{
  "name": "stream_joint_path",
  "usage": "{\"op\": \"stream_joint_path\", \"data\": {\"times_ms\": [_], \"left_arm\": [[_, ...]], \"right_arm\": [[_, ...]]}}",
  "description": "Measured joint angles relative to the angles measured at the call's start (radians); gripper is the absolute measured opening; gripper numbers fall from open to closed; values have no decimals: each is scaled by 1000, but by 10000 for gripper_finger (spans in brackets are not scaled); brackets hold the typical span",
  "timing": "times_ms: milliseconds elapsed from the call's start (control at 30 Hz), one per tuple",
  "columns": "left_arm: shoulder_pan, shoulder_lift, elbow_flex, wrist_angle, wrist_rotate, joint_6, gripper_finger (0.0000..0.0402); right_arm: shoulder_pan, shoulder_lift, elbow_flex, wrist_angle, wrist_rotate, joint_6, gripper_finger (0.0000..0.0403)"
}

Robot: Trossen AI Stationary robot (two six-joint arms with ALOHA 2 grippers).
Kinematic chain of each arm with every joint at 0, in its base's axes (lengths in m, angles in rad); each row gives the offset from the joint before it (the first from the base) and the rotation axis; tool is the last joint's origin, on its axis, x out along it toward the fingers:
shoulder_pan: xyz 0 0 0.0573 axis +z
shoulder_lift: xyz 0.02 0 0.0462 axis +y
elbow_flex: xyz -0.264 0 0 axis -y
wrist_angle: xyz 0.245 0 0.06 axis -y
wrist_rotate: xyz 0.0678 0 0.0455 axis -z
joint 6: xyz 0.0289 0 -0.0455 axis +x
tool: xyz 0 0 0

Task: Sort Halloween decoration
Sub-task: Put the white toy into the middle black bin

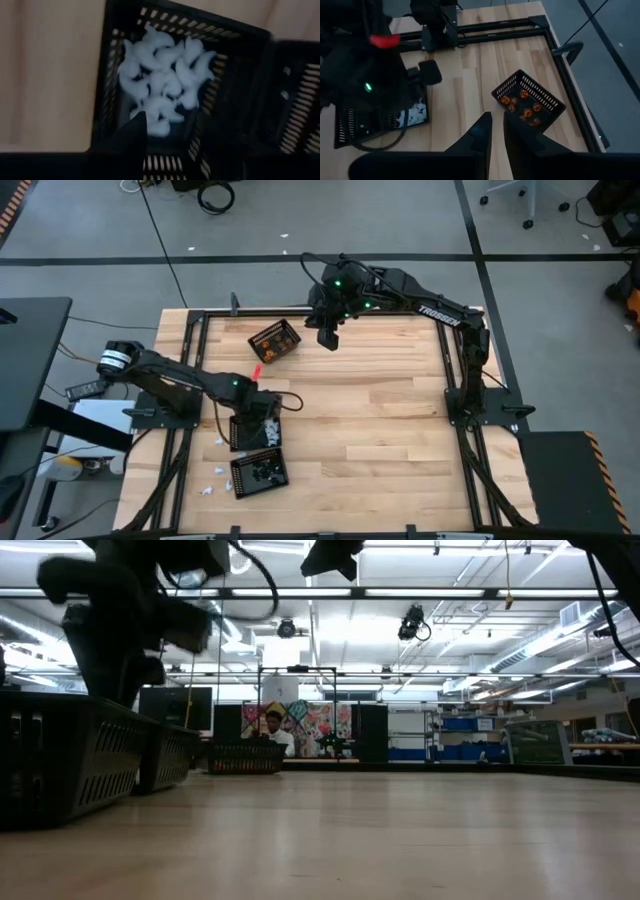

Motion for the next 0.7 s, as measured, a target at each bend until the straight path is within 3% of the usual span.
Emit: {"op": "stream_joint_path", "data": {"times_ms": [267,467,700], "left_arm": [[-221,-251,-6,-101,-239,-163,189],[-377,-314,-16,-254,-250,-274,189],[-541,-322,-78,-255,-333,-394,190]], "right_arm": [[17,0,0,-11,8,35,54],[43,0,0,19,50,63,54],[72,1,0,17,72,88,54]]}}
